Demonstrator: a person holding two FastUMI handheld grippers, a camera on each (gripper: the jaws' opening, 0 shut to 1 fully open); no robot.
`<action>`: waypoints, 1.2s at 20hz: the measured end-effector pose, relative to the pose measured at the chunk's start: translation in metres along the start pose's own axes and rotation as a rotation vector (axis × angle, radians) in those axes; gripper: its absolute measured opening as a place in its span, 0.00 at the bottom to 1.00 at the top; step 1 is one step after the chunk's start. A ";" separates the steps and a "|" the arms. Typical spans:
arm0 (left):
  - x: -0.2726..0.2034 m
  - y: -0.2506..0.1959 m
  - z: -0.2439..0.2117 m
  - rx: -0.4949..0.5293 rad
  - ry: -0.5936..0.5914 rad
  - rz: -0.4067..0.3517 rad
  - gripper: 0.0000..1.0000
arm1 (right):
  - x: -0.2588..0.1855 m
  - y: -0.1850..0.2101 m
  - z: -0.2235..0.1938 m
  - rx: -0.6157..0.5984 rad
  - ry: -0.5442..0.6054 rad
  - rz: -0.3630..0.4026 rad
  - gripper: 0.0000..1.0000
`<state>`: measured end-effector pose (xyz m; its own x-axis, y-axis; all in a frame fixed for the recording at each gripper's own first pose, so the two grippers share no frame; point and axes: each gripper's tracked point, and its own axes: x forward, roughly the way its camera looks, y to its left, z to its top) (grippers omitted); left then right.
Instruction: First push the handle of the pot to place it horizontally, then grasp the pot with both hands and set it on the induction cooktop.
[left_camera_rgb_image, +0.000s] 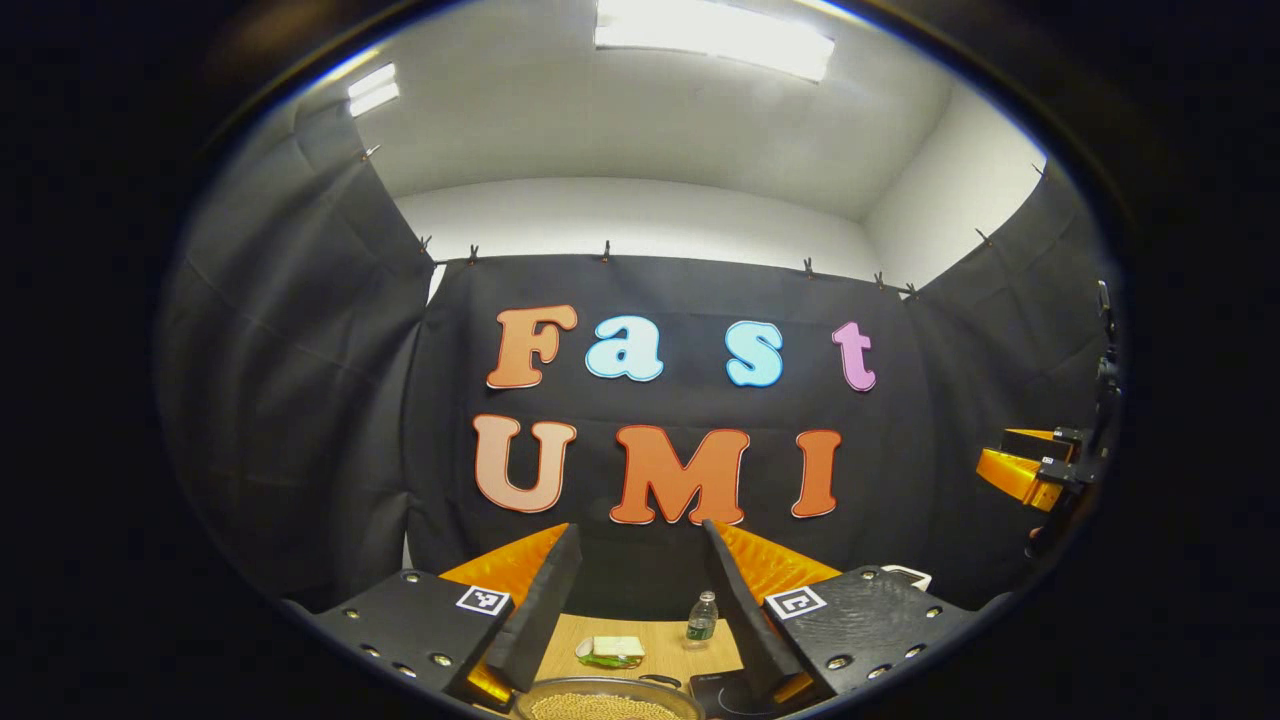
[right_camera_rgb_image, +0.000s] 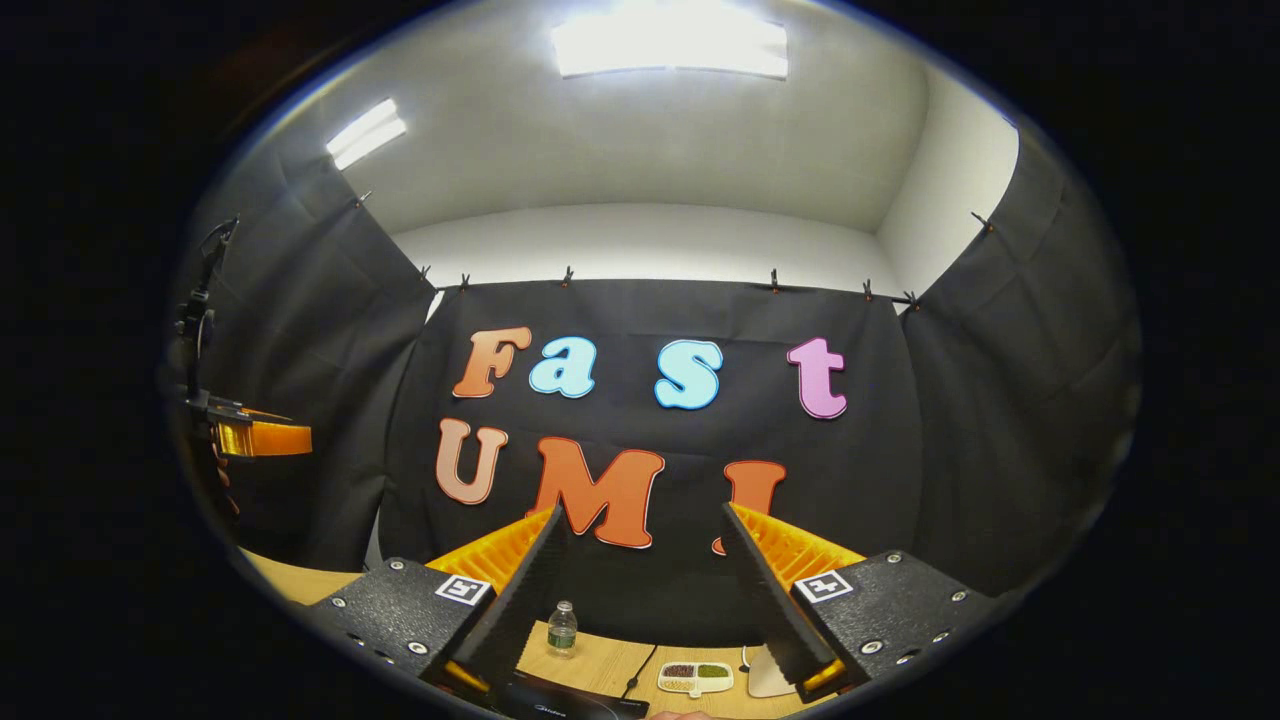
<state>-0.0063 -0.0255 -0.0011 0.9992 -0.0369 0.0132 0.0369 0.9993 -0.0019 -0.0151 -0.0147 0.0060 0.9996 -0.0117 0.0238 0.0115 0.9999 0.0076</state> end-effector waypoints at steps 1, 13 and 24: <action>-0.001 0.000 -0.001 0.005 0.000 0.001 0.77 | 0.000 0.000 0.000 0.000 -0.002 -0.001 0.95; -0.006 0.014 -0.017 0.000 0.039 0.025 0.78 | -0.002 0.010 -0.004 -0.004 -0.008 0.019 0.95; -0.035 0.055 -0.171 -0.094 0.494 0.074 0.25 | 0.002 0.033 -0.043 0.004 0.030 0.067 0.95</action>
<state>-0.0374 0.0307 -0.1730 0.8852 0.0150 -0.4650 -0.0562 0.9956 -0.0749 -0.0112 0.0190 -0.0365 0.9984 0.0559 -0.0059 -0.0558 0.9984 0.0114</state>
